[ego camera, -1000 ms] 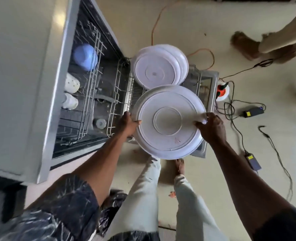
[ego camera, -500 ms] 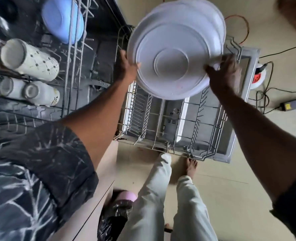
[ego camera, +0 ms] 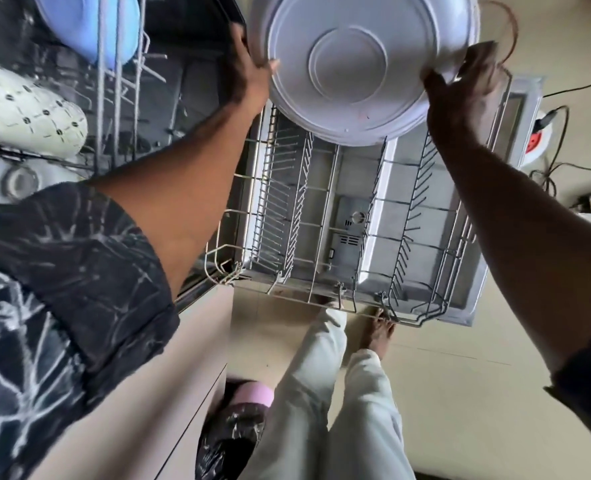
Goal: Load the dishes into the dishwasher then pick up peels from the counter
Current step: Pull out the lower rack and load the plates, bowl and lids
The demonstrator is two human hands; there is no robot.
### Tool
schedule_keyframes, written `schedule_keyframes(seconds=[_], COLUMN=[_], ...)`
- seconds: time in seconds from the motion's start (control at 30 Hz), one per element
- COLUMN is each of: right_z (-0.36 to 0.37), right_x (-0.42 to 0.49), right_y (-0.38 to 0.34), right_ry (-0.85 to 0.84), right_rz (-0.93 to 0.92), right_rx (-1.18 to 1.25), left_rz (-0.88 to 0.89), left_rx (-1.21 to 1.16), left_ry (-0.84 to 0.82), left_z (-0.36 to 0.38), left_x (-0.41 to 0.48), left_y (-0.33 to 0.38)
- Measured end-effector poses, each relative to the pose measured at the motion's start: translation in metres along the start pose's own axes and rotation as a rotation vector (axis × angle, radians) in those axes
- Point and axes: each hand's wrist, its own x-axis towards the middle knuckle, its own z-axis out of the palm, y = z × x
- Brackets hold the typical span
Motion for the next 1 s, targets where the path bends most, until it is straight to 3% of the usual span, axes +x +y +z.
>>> schedule_keyframes(seconds=[0.37, 0.5, 0.6, 1.0], right_z=[0.008, 0.002, 0.002, 0.017], right_x=[0.0, 0.003, -0.001, 0.007], right_y=[0.015, 0.011, 0.007, 0.029], right_ry=[0.012, 0.095, 0.037, 0.004], right_rz=[0.057, -0.002, 0.008, 0.01], right_rx=[0.087, 0.065, 0.074, -0.038], left_rz=[0.097, 0.123, 0.133, 0.018], left_rx=[0.005, 0.024, 0.028, 0.097], left_ry=[0.035, 0.05, 0.056, -0.009], left_z=[0.012, 0.012, 0.015, 0.036], left_x=[0.014, 0.015, 0.019, 0.03], left_y=[-0.012, -0.006, -0.01, -0.035])
